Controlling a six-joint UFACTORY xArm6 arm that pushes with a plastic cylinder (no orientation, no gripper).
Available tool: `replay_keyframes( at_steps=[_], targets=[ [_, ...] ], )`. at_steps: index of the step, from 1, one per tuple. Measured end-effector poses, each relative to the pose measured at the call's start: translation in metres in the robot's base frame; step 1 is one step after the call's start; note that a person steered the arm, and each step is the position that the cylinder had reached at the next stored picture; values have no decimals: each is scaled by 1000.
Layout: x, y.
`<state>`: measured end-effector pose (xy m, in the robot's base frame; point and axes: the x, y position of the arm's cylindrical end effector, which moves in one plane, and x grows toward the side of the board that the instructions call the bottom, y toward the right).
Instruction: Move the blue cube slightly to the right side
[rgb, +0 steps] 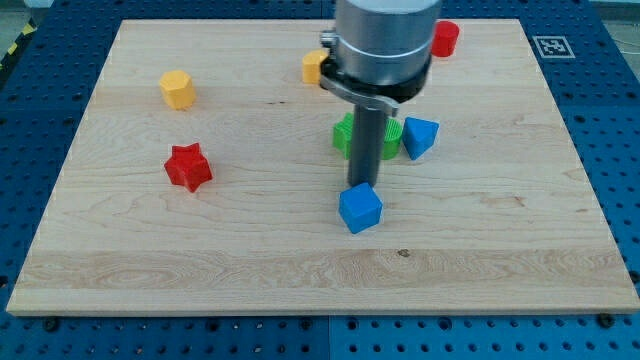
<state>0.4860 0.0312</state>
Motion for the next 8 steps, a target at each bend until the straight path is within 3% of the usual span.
replay_keyframes(
  at_steps=[4, 5, 8],
  targets=[
    [38, -27],
    [57, -3],
    [57, 13]
  ],
)
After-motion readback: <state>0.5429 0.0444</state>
